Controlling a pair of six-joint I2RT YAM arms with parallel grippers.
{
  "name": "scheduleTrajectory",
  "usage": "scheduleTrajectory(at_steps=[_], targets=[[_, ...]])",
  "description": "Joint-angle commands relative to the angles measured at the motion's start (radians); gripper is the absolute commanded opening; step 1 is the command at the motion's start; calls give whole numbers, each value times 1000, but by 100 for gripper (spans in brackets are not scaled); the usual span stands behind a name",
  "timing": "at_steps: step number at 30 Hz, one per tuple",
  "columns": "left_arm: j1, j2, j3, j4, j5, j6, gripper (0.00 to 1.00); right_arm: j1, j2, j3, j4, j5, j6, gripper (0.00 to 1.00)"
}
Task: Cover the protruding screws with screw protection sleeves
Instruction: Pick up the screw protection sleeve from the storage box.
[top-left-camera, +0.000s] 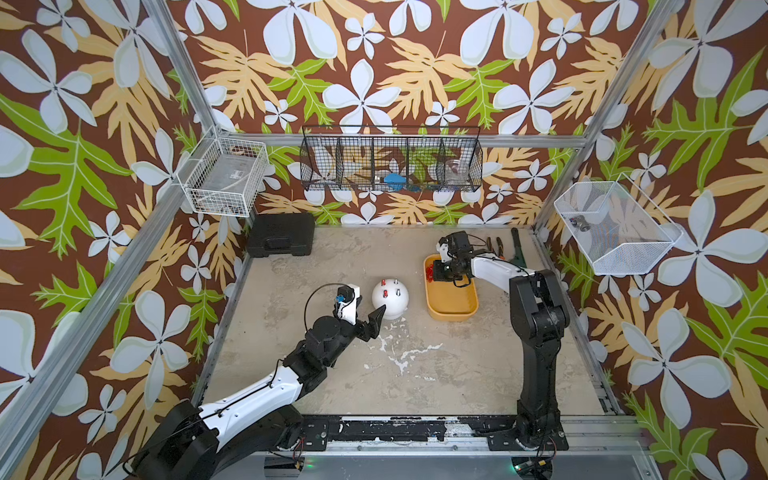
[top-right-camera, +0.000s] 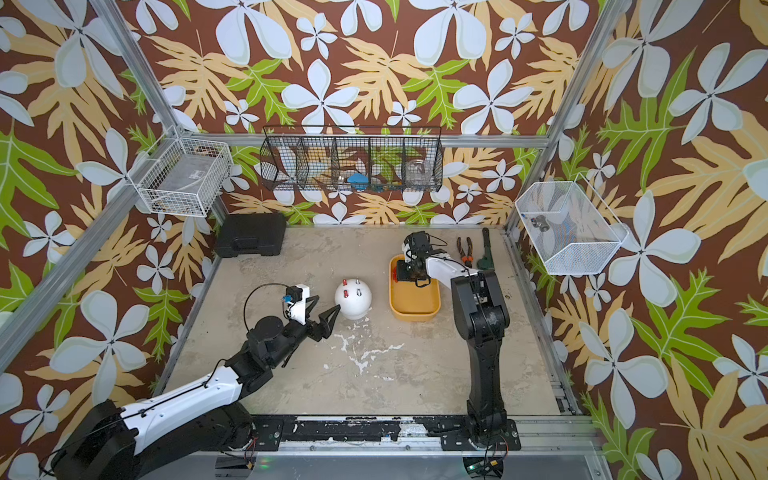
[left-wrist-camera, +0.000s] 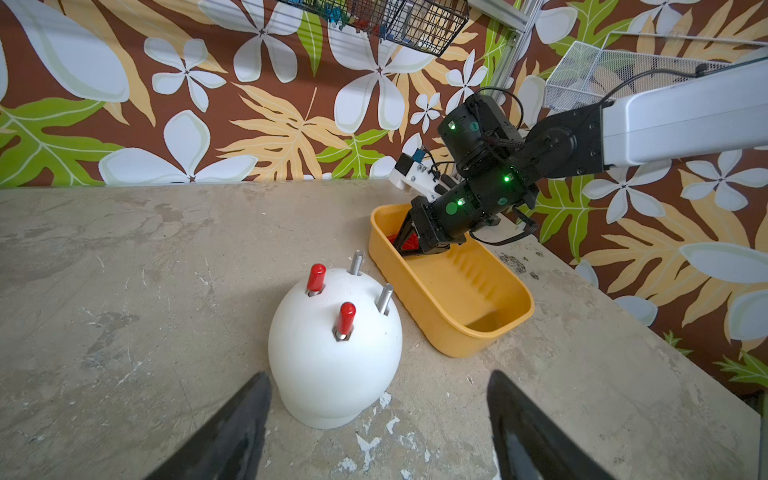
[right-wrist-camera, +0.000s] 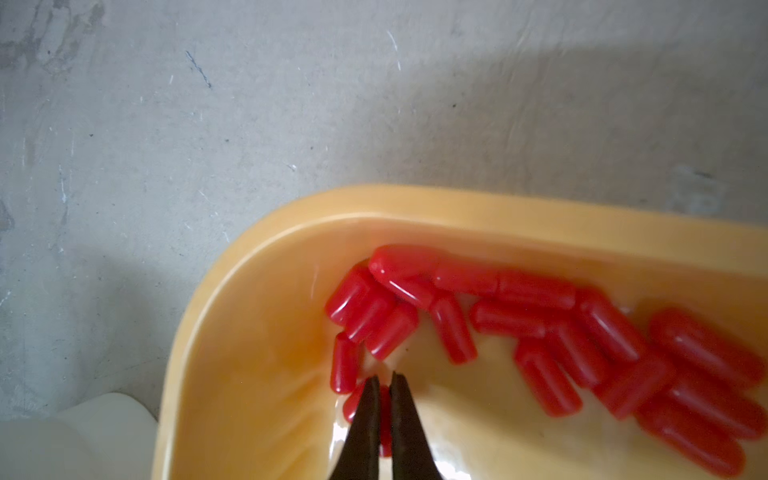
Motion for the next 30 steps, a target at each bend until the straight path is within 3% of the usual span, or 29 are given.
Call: scheduleTrajectory(at_steps=[1,7,15,20,30], targets=[[2,-3,-1,18,-4,-2,82,1,-43,-7,-4,22,17,8],[1,-32,-23,43,9,-15,82,1,-205,-109,57,-21,72,8],[1,-119,-104,147,59,-39,81,18,-566,-426,317,-326,191,7],[1,-184,-144,218,187,-50,76,86,-780,-692,684,-554,427,8],[2,-254,-250,424,430,-69,67,213,-937,-849,987,-687,629,7]])
